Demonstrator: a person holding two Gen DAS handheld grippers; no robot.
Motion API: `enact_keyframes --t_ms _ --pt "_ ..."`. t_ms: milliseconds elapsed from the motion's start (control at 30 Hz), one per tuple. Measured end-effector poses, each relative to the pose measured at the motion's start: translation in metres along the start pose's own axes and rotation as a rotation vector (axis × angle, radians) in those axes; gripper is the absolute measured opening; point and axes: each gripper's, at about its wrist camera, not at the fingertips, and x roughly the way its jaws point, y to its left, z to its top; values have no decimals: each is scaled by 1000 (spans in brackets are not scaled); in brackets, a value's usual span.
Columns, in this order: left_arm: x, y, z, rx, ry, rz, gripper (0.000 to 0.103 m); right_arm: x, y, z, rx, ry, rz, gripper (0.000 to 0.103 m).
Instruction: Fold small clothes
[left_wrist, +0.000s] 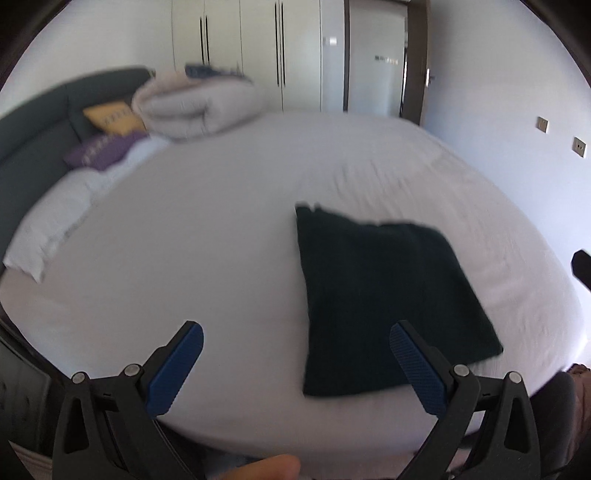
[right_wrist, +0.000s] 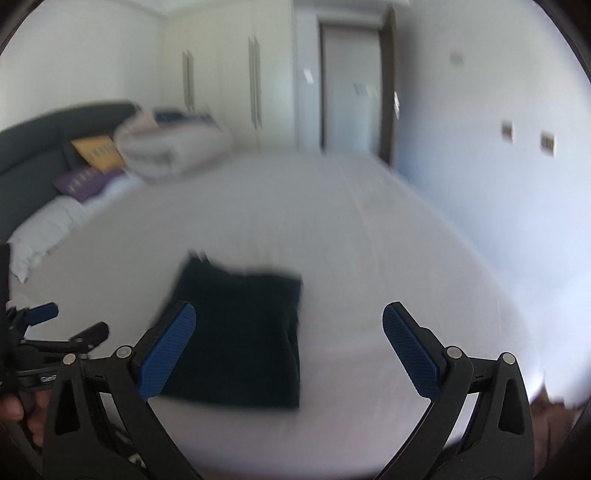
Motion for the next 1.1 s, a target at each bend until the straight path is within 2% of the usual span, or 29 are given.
enact_keyframes --t_ms 100,267,400,800,1100 --pt "14 3 -12 -29 54 -12 103 9 -2 -10 48 57 31 103" --pt "22 10 -21 -65 78 -10 103 30 10 -28 -11 104 -40 103" --pt "27 16 -27 -83 100 -13 103 56 12 -34 -10 132 -45 103" --pt "33 14 -30 -63 116 0 103 72 13 -39 -16 198 -36 103" --pt "34 12 -31 -60 120 0 103 86 25 -41 -18 215 -29 103"
